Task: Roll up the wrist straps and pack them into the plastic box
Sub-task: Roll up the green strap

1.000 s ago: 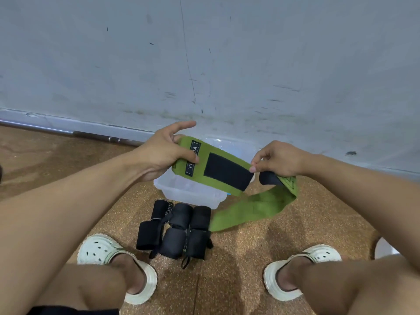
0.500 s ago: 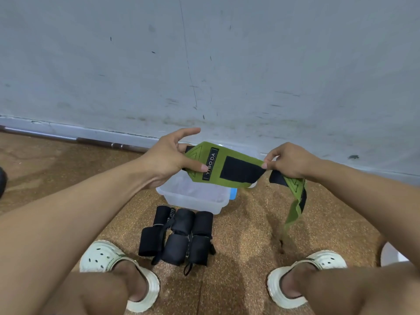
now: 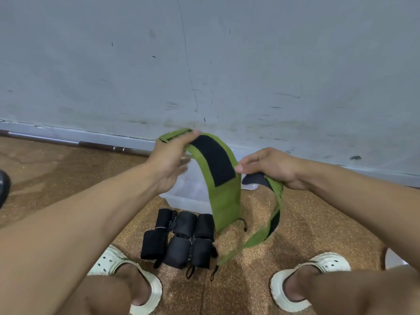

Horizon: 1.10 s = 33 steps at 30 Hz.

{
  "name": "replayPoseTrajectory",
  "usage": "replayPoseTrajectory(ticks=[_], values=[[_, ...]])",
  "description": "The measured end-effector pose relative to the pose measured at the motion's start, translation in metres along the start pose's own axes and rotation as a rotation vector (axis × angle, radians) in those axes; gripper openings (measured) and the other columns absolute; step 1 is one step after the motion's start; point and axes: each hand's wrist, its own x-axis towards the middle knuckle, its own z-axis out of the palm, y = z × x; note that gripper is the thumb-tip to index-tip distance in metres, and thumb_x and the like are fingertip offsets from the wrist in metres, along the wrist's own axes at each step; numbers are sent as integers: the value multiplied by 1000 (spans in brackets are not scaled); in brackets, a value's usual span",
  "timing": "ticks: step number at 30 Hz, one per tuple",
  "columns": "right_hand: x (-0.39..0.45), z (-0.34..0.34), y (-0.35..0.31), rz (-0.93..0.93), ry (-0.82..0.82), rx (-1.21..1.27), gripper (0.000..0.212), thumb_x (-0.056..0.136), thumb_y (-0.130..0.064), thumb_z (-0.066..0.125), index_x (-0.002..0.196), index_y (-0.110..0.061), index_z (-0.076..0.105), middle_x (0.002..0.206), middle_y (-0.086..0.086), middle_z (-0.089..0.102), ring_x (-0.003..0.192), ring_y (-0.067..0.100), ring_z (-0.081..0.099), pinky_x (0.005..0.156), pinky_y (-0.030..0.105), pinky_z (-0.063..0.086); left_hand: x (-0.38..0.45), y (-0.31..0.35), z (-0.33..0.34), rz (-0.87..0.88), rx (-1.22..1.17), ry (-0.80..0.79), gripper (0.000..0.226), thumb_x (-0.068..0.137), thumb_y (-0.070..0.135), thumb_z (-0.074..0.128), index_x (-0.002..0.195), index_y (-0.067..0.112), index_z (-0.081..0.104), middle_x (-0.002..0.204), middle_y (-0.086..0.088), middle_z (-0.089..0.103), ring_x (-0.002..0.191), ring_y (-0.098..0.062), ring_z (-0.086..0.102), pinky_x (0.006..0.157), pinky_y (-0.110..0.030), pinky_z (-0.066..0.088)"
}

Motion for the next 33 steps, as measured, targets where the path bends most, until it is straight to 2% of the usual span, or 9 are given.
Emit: replayPoseTrajectory(ticks=[2,5,8,12,16,20,23,29,33], values=[[-3,13,-13,-19,4,246,26,89,-18,77,111,-4,77,105,15,78,87,24,74,75,26,62,-14,-7,9,-136,189,-150,50,84,56,73,122,23,71,116,-3,75,110,-25,68,108,-49,46],[-1,20,-23,-47,150,446,20,90,-15,77,107,-3,78,99,17,78,73,21,75,65,28,63,-18,-20,22,-118,187,-235,57,89,41,75,136,12,61,118,-6,76,108,-24,73,95,-37,56],[5,16,-21,-31,311,457,12,90,-16,78,100,-9,78,98,13,79,77,21,75,70,31,64,-17,-28,30,-54,203,-125,109,79,17,86,162,24,15,126,-6,71,103,-26,74,95,-41,57],[4,0,-18,-16,238,199,11,90,-18,78,101,-13,79,92,7,79,77,18,75,63,23,62,-11,-30,28,76,172,45,104,89,6,77,163,31,8,99,8,70,77,-11,72,62,-25,59],[-3,-7,-8,79,24,-51,29,87,-26,80,113,-13,79,104,5,80,101,20,75,88,27,60,-3,-21,16,61,99,198,100,89,13,78,161,38,13,158,-7,39,107,-30,69,83,-49,62],[-17,8,-11,150,-175,-123,41,82,-40,80,115,-15,78,103,2,80,97,17,76,90,30,60,1,-26,15,38,117,168,95,90,9,76,160,37,18,159,-11,37,115,-31,65,92,-50,59],[-18,18,-14,111,-135,-89,33,83,-34,82,107,-11,81,100,8,80,91,23,76,91,37,61,1,-28,20,65,169,130,88,89,10,77,158,33,28,160,-11,34,123,-33,61,98,-50,56],[-15,19,-19,-18,151,92,23,87,-25,81,98,-5,80,84,10,79,66,18,72,62,25,61,-12,-28,30,102,241,-38,79,93,9,72,154,40,32,118,-14,70,93,-28,76,87,-44,61],[-18,17,-20,-47,208,67,23,84,-30,84,102,-16,77,86,8,80,64,14,74,54,21,56,-13,-28,29,145,247,-34,78,97,2,66,155,40,31,102,-9,78,93,-28,76,80,-40,61]])
